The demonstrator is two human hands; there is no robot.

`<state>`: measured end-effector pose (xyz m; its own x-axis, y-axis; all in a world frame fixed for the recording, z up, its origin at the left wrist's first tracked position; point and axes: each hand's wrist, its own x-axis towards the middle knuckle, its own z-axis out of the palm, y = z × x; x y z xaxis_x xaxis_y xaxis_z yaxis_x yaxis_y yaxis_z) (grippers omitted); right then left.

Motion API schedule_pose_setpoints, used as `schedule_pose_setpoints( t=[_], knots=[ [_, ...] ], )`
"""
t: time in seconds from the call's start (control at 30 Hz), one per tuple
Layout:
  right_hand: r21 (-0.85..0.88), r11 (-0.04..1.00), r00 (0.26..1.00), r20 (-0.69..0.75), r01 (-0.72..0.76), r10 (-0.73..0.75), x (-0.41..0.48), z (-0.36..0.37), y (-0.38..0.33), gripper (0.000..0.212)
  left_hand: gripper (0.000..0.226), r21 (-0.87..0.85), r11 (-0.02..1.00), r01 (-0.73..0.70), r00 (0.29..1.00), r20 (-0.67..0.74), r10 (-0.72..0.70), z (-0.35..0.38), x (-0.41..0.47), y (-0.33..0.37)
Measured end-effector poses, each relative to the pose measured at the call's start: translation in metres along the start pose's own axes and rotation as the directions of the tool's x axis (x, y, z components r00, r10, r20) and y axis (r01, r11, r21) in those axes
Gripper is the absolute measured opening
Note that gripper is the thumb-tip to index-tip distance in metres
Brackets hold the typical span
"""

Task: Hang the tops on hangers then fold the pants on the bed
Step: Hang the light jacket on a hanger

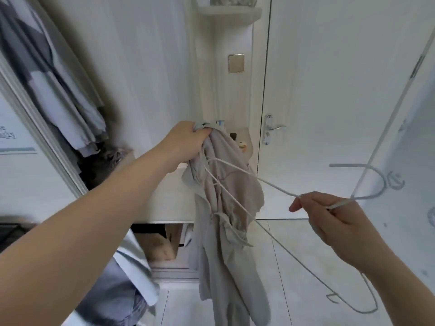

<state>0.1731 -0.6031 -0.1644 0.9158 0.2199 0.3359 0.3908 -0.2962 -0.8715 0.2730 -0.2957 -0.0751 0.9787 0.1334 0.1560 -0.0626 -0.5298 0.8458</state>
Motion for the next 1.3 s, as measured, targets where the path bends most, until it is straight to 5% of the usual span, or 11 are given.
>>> schedule_pose_setpoints(
  t=[0.23, 0.4, 0.5, 0.57, 0.73, 0.8, 0.87, 0.97, 1.03, 1.17, 1.3],
  knots=[
    [-0.113, 0.991, 0.993, 0.091, -0.066, 0.076, -0.027, 0.017, 0.015, 0.025, 0.04, 0.491, 0.849, -0.192, 0.981, 0.118, 0.154, 0.038, -0.045, 0.004],
    [-0.256, 0.965, 0.959, 0.25, -0.065, 0.131, -0.024, 0.036, 0.028, 0.031, 0.035, 0.133, 0.988, -0.079, 0.982, 0.178, 0.055, 0.058, -0.069, 0.021],
    [-0.086, 0.993, 0.988, 0.126, -0.079, 0.09, -0.028, 0.052, 0.034, 0.034, 0.039, -0.006, 1.0, -0.01, 0.962, 0.272, 0.011, 0.068, -0.08, 0.03],
    [0.076, 0.996, 0.999, -0.001, -0.05, 0.05, -0.03, 0.058, 0.034, 0.03, 0.036, -0.036, 0.999, 0.031, 0.939, 0.344, -0.017, 0.073, -0.086, 0.031],
    [0.078, 0.997, 0.998, -0.059, -0.026, 0.031, -0.022, 0.074, 0.037, 0.032, 0.022, 0.007, 0.996, 0.091, 0.861, 0.502, -0.083, 0.084, -0.1, 0.025],
    [0.142, 0.99, 0.996, -0.092, 0.014, -0.001, -0.026, 0.071, 0.036, 0.03, 0.03, 0.135, 0.99, -0.029, 0.825, 0.563, -0.053, 0.08, -0.103, 0.023],
    [0.209, 0.977, 0.996, -0.08, 0.048, -0.032, -0.027, 0.062, 0.035, 0.03, 0.04, 0.278, 0.915, -0.293, 0.836, 0.538, 0.105, 0.069, -0.101, 0.021],
    [0.242, 0.97, 0.999, -0.034, 0.034, -0.026, -0.021, 0.049, 0.028, 0.031, 0.058, 0.546, 0.584, -0.601, 0.799, 0.436, 0.415, 0.05, -0.094, 0.016],
    [0.248, 0.968, 0.999, -0.021, 0.04, -0.036, -0.015, 0.042, 0.023, 0.027, 0.058, 0.594, 0.432, -0.678, 0.735, 0.555, 0.39, 0.049, -0.096, 0.012],
    [0.261, 0.964, 0.998, -0.038, 0.059, -0.051, -0.007, 0.032, 0.018, 0.036, 0.039, 0.667, 0.32, -0.673, 0.74, 0.594, 0.317, 0.063, -0.109, -0.004],
    [0.175, 0.979, 0.995, -0.035, 0.102, -0.097, -0.001, 0.042, 0.008, 0.036, 0.04, 0.644, 0.389, -0.659, 0.752, 0.575, 0.322, 0.084, -0.126, -0.009]
  ],
)
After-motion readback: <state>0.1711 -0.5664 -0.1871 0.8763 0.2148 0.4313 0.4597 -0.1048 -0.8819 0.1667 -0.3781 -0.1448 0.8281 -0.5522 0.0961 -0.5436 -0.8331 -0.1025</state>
